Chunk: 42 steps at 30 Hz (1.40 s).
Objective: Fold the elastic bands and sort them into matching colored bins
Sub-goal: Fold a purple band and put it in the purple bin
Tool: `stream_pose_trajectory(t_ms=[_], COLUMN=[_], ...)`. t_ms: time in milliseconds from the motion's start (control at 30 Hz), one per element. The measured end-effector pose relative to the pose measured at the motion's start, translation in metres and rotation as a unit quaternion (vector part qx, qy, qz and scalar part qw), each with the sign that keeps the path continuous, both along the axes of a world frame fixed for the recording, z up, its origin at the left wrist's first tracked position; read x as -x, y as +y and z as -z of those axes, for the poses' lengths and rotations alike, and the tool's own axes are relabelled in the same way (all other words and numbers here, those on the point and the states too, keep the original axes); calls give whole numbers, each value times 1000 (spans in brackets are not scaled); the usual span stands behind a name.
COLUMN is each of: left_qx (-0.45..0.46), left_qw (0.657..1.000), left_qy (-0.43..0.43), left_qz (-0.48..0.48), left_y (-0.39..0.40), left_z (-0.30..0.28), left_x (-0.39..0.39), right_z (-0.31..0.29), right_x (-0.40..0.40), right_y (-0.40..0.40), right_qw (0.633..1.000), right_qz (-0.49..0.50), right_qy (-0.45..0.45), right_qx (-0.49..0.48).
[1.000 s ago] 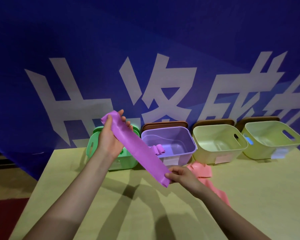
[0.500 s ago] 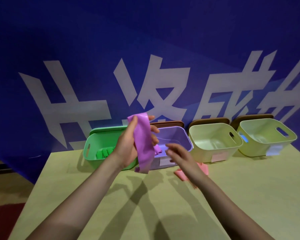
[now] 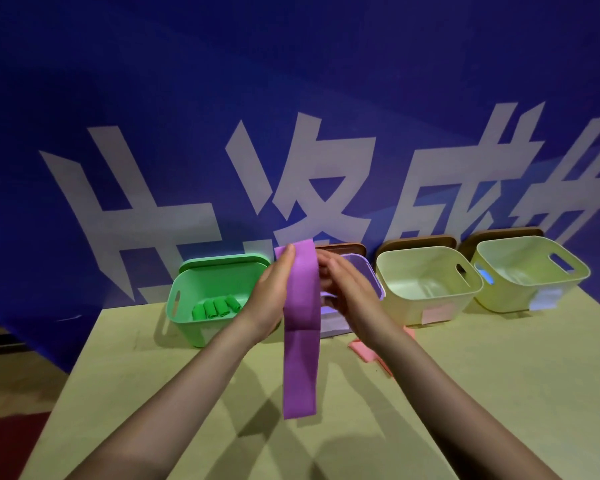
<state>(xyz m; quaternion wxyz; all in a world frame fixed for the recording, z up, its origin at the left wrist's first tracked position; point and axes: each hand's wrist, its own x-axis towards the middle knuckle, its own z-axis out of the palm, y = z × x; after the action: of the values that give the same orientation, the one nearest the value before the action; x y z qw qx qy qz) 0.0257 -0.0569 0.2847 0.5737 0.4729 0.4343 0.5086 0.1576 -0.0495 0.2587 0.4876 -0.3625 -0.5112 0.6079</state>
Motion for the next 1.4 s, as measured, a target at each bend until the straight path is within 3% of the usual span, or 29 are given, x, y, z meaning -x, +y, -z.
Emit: stream_pose_trajectory(t_ms=[133, 167, 200, 267, 367, 433, 700, 833, 967, 1033, 1200, 1400], left_qx=[-187, -180, -146, -35, 68, 75, 75, 66, 66, 61, 60, 74], left_qw=[959, 963, 978, 998, 941, 916, 939, 970, 987, 991, 994, 995], left_qy=[210, 202, 147, -49, -333, -393, -335, -232, -144, -110, -71, -69], left_qz=[-31, -12, 6, 10, -7, -39, -35, -4, 30, 46, 61, 11], left_y=[7, 7, 7, 13, 28, 35, 31, 17, 7, 3, -1, -7], left_z=[4, 4, 3, -1, -14, -20, -15, -8, 6, 11, 12, 16], left_x=[0, 1, 3, 9, 26, 36, 40, 25, 11, 5, -2, -3], right_z=[8, 11, 12, 19, 43, 63, 91, 84, 41, 15, -3, -7], right_x=[9, 10, 9, 8, 10, 11, 6, -2, -3, -4, -3, -5], right_y=[-4, -5, -6, -7, -10, -14, -28, -20, -11, -8, 6, 7], right_qw=[994, 994, 996, 997, 993, 988, 977, 972, 989, 990, 968, 978], right_qz=[14, 14, 7, -20, -69, -81, -82, -69, 68, 91, 84, 132], right_qy=[-104, -108, -94, -69, -86, -102, -180, -223, -126, -79, -193, -112], right_qx=[4, -8, -9, 9, 51, 79, 73, 25, -31, -68, -137, -116])
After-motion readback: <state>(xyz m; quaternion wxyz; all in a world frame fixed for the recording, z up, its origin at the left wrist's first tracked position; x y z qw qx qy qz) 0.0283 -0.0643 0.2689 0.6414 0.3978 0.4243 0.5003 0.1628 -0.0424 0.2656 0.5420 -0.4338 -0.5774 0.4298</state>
